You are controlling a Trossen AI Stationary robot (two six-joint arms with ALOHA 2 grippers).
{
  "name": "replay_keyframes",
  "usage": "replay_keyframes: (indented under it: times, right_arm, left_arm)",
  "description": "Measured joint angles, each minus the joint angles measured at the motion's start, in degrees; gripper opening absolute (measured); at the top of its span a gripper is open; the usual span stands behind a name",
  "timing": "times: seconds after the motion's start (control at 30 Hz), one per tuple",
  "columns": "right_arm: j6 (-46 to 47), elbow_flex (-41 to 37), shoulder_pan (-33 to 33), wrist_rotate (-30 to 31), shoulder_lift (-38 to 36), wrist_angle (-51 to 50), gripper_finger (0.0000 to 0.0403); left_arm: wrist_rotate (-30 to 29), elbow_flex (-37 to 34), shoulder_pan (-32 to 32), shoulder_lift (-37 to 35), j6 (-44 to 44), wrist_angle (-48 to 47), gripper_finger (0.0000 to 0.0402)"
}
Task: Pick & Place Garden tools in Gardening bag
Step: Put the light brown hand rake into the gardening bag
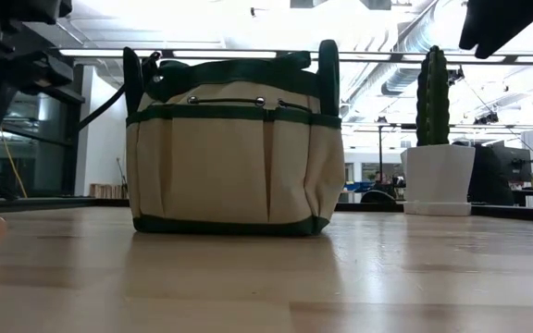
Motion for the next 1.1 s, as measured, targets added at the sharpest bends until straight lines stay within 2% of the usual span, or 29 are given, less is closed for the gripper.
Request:
replay_keyframes:
  times: [0.27, 0.4, 0.77, 0.97, 1.1]
  right_arm:
    - [-0.39, 0.0, 0.15, -1.92, 0.0, -0.72, 0.0126]
    - [-0.39, 0.0, 0.17, -1.94, 0.0, -0.87, 0.0126]
    - [-0.41, 0.0, 0.17, -1.94, 0.0, -1.81, 0.0126]
    - [-0.41, 0.0, 0.17, -1.94, 0.0, -1.91, 0.0126]
    - [-0.41, 0.0, 0.17, -1.94, 0.0, -2.03, 0.0126]
  left_arm:
    - [-1.8, 0.0, -2.51, 7.8, -0.11, 5.59, 0.0193]
    - [0.4, 0.0, -2.53, 10.88, -0.13, 5.82, 0.0193]
    - [1.58, 0.02, -2.51, 14.6, -0.08, 12.02, 0.0193]
    - [3.0, 0.02, -2.53, 16.52, 0.08, 11.57, 0.0192]
    - [2.74, 0.2, -3.8, 17.79, 0.26, 11.56, 0.0175]
